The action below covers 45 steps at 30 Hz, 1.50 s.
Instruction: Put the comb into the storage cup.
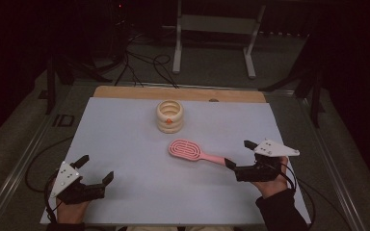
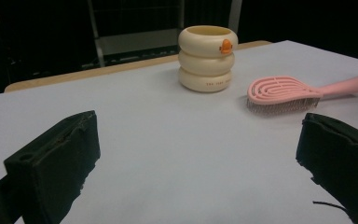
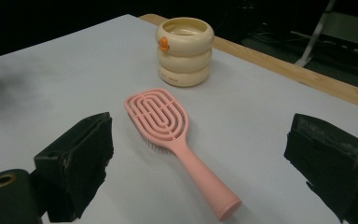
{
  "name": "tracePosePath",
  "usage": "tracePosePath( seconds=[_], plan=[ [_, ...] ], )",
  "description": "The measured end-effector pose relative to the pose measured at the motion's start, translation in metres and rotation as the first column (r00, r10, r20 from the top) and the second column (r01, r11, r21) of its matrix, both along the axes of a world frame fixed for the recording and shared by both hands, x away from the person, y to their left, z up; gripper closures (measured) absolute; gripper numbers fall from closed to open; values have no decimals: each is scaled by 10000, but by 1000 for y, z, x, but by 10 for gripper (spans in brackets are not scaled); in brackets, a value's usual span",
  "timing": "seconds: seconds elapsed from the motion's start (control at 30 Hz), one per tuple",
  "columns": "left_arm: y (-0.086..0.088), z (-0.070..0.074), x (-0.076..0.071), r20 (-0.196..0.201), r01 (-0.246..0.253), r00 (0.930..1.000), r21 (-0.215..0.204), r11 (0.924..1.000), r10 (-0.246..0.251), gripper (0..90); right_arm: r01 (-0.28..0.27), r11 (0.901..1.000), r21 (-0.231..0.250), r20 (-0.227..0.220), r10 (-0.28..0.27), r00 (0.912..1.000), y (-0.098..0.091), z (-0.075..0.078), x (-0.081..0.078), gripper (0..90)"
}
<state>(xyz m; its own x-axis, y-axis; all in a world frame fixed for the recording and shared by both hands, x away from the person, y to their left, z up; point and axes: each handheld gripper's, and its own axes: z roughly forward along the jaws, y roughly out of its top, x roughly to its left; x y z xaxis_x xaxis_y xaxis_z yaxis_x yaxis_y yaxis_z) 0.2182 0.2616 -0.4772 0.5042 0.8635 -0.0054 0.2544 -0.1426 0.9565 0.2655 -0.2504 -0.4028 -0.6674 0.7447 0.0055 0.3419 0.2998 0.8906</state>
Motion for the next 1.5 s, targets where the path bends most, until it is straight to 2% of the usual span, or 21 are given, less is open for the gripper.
tracePosePath(
  seconds=[0.6, 0.83, 1.1, 1.5],
  plan=[
    [0, 0, 0, 10, 5, 10000, -22, 10000, -5, 3, -271, 9994, -207, -145, 268, 9995, 17, 14, 16, 73],
    [0, 0, 0, 6, 12, 10000, -27, 10000, -12, 3, -290, 9994, -172, -165, 287, 9995, 20, 16, 22, 73],
    [0, 0, 0, 7, 0, 10000, -28, 10000, 0, 3, -535, 9976, -446, -175, 528, 9985, 27, 19, 34, 73],
    [-1, -1, 1, -44, 45, 10000, -23, 10000, -45, 3, -702, 9964, -484, -245, 690, 9973, 35, 22, 48, 73]
  ],
)
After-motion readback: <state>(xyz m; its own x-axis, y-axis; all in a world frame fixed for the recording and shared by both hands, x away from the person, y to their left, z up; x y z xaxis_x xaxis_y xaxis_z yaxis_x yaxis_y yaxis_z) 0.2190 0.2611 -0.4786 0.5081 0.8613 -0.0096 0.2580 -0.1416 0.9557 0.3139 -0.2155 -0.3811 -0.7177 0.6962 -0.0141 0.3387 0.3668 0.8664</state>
